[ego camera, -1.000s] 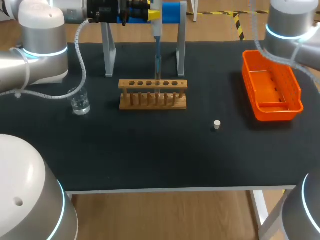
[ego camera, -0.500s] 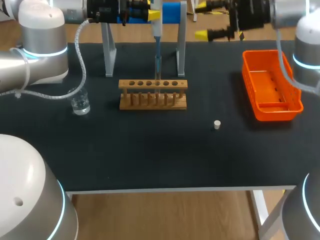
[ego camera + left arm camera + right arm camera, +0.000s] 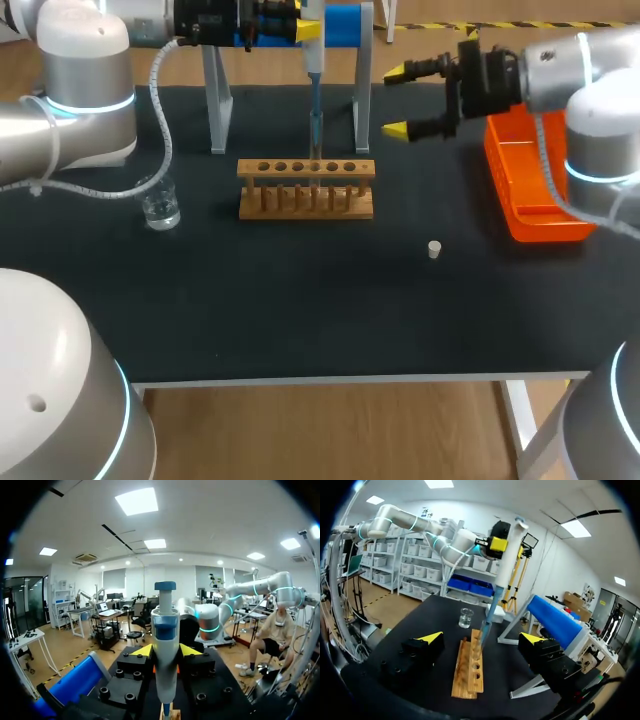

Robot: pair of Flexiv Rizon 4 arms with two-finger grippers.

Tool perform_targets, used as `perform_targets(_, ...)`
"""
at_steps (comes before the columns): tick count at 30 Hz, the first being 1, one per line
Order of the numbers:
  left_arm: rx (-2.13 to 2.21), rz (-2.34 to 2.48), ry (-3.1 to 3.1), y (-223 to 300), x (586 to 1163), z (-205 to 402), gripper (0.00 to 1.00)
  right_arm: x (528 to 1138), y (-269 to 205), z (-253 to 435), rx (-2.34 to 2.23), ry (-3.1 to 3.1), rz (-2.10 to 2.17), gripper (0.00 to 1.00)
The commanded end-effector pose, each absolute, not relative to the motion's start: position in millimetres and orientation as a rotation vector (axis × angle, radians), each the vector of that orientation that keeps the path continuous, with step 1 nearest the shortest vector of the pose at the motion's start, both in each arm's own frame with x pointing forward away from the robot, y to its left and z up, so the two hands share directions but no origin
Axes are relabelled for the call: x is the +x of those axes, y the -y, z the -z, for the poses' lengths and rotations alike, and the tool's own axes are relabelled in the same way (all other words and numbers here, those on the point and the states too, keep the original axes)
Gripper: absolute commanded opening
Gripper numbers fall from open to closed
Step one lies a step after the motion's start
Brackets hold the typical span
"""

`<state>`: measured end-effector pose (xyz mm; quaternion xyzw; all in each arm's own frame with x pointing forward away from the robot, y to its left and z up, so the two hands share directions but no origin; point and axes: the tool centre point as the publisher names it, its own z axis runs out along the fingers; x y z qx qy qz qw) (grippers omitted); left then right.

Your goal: Invert the test tube, pick up the pipette, mount the tip to pipette, aspirate from beaker and dispense into the tube, eject the tip, return the pipette, and cap with the stopper.

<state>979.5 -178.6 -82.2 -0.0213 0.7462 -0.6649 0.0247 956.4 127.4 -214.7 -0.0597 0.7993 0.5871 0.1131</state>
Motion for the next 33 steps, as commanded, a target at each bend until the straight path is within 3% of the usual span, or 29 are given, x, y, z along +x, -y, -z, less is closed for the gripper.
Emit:
perform_targets(1,-0.064,2.055,-2.313,178,980,81,0.0,974,-145,234,-0.144,-2.346,-1.783,1.0)
perform_targets(33,-0.064,2.055,-2.313,178,980,81,0.0,986,-227,290,-0.056,-2.514,-1.863,1.0)
